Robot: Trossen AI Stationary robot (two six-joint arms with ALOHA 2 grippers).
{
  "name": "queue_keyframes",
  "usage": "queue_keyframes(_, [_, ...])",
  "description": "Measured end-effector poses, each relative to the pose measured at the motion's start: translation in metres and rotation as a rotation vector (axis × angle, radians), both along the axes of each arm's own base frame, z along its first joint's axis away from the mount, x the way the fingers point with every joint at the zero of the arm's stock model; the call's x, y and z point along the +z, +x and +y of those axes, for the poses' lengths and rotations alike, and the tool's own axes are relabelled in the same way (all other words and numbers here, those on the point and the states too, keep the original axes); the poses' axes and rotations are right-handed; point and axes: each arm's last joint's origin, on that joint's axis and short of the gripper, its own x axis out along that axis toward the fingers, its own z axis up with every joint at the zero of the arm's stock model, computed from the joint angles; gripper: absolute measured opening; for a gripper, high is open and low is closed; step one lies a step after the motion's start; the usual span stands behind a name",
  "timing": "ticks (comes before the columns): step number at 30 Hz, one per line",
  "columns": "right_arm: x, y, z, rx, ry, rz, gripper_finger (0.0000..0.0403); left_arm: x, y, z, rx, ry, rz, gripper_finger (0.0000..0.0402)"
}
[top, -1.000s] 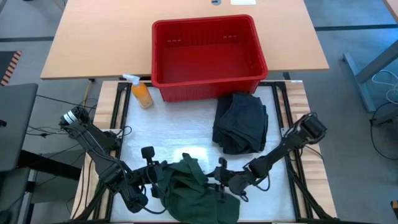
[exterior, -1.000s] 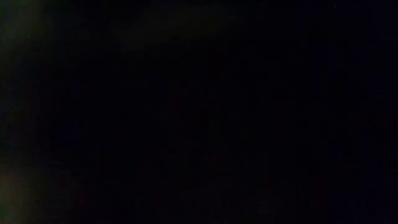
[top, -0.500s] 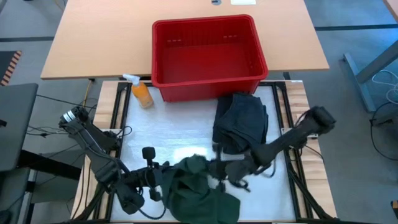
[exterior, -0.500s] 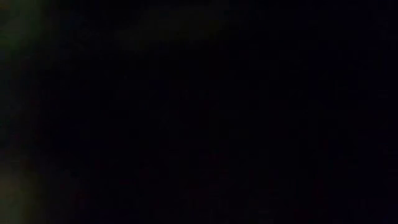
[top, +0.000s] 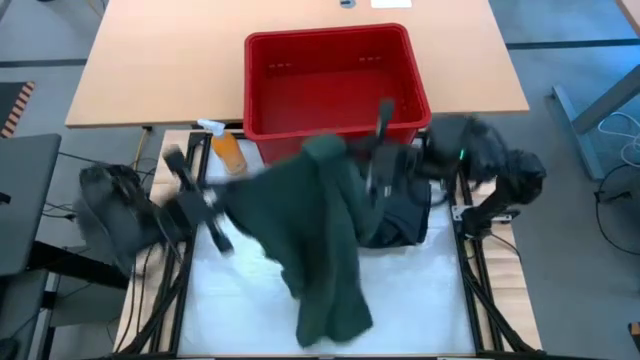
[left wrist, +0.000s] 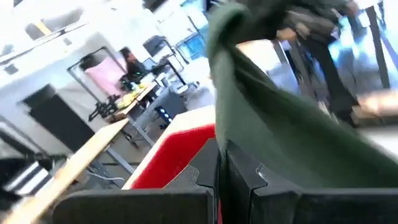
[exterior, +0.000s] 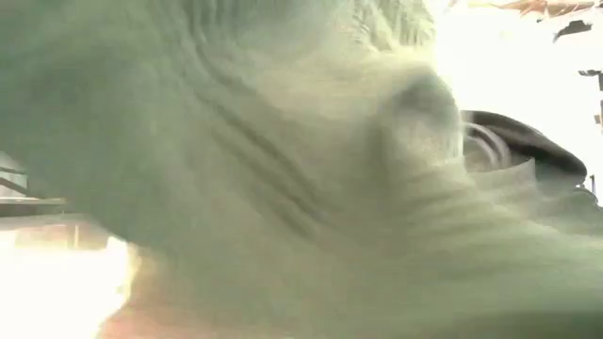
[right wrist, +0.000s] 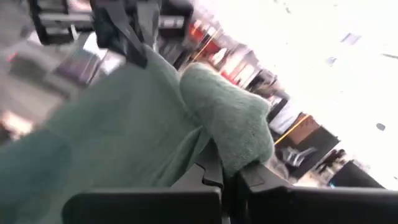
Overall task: Fold Laundry from Bin
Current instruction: Fold the green button down shirt
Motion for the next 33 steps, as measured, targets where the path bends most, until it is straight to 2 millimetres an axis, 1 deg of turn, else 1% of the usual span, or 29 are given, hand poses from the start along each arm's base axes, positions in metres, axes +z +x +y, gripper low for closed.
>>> queue_keyframes(2, [0.015, 0.001, -0.012, 0.022, 0.009, -0.065, 0.0019, 0.022, -0.009, 0.021, 0.021, -0.043, -0.059, 0.0000])
queue_keyframes(3, [0.019, 0.003, -0.016, 0.044, 0.008, -0.085, 0.0019, 0.030, -0.014, 0.031, 0.026, -0.063, -0.086, 0.0000])
queue_keyframes(4, [0.020, 0.008, -0.017, 0.064, 0.004, -0.105, 0.0019, 0.035, -0.015, 0.037, 0.031, -0.078, -0.108, 0.0000])
queue_keyframes(6, [0.019, 0.009, -0.018, 0.081, -0.031, -0.133, 0.0019, 0.041, -0.022, 0.048, 0.037, -0.090, -0.147, 0.0000])
queue_keyframes(8, [0.014, 0.013, -0.016, 0.098, -0.048, -0.093, 0.0019, 0.039, -0.025, 0.050, -0.011, -0.100, -0.153, 0.0000])
queue_keyframes(10, [0.007, 0.012, -0.014, 0.108, -0.039, -0.011, 0.0020, 0.035, -0.027, 0.048, -0.058, -0.115, -0.141, 0.0000])
queue_keyframes(13, [-0.007, 0.008, -0.009, 0.134, 0.061, 0.128, 0.0025, 0.023, -0.029, 0.042, -0.138, -0.147, -0.099, 0.0000])
queue_keyframes(15, [-0.019, 0.004, -0.003, 0.200, 0.159, 0.255, 0.0025, 0.011, -0.027, 0.035, -0.208, -0.188, -0.047, 0.0000])
queue_keyframes(18, [-0.041, -0.001, 0.005, 0.291, 0.354, 0.479, 0.0021, -0.021, -0.014, 0.020, -0.267, -0.253, 0.092, 0.0000])
queue_keyframes(20, [-0.059, 0.000, 0.017, 0.336, 0.493, 0.653, 0.0019, -0.052, -0.005, 0.005, -0.280, -0.310, 0.207, 0.0000])
queue_keyframes(22, [-0.082, 0.005, 0.036, 0.355, 0.583, 0.831, 0.0019, -0.088, 0.004, -0.011, -0.279, -0.345, 0.309, 0.0000])
queue_keyframes(25, [-0.122, 0.017, 0.072, 0.374, 0.558, 1.016, 0.0021, -0.146, 0.009, -0.037, -0.276, -0.367, 0.423, 0.0000])
queue_keyframes(27, [-0.151, 0.024, 0.094, 0.395, 0.511, 1.097, 0.0022, -0.182, 0.006, -0.053, -0.275, -0.385, 0.456, 0.0000])
queue_keyframes(29, [-0.174, 0.028, 0.109, 0.408, 0.507, 1.145, 0.0021, -0.216, 0.003, -0.065, -0.274, -0.427, 0.452, 0.0000])
queue_keyframes(31, [-0.195, 0.032, 0.112, 0.392, 0.534, 1.140, 0.0021, -0.246, -0.002, -0.076, -0.282, -0.488, 0.416, 0.0000])
queue_keyframes(33, [-0.220, 0.040, 0.114, 0.393, 0.569, 1.100, 0.0022, -0.273, -0.006, -0.087, -0.315, -0.564, 0.342, 0.0000])
